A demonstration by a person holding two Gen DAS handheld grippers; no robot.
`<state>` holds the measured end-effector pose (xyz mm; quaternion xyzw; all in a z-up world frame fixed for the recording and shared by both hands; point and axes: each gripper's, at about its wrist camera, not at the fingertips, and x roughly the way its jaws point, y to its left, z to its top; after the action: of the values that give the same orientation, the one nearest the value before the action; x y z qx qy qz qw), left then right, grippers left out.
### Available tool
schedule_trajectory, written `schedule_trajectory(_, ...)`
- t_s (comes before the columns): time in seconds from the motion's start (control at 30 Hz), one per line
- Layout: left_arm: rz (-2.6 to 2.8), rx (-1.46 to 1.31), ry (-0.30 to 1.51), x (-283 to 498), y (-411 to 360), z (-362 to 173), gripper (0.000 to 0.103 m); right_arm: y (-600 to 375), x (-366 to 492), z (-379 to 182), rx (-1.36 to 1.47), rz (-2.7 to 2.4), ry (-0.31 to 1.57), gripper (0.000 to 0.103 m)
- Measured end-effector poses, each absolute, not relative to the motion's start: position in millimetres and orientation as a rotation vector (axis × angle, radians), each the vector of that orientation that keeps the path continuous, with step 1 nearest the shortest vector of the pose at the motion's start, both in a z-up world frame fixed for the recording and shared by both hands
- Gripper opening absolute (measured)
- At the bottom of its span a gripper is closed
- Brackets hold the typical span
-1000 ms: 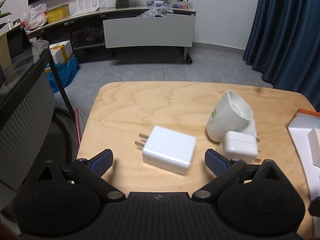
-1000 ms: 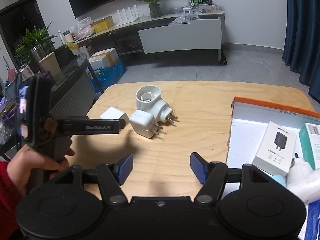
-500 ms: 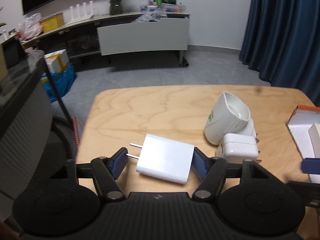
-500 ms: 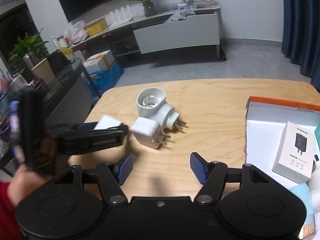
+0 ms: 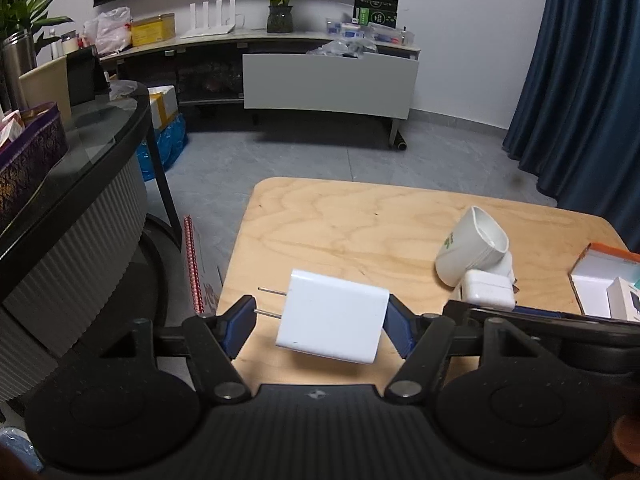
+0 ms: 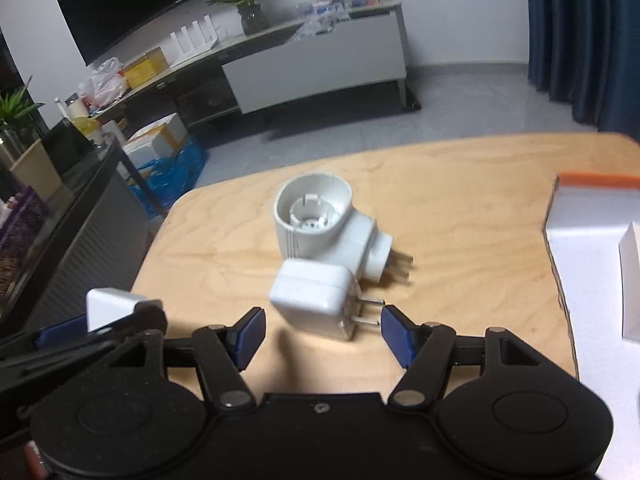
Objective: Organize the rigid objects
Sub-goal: 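Grasp the white USB charger with the left gripper while the right grasps the square adapter, then carry the white USB charger and square adapter over the orange-rimmed box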
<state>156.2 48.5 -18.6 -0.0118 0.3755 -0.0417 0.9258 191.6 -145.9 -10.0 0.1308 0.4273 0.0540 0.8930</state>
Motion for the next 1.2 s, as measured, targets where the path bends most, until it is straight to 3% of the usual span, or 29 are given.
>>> schedule_trajectory(0.13,-0.083,-0.055,0.781,158,53,-19,0.069,-139,196,-15,0.227,0.100,0.849,0.073)
schedule_trajectory(0.4,-0.088,-0.045,0.767,151,51,-19,0.069,-151,177,-8,0.187,0.138,0.855,0.072)
schedule_trajectory(1.2,-0.106,-0.082,0.720,59,19,14,0.069,-203,60,73,0.118,0.202,0.813,0.072)
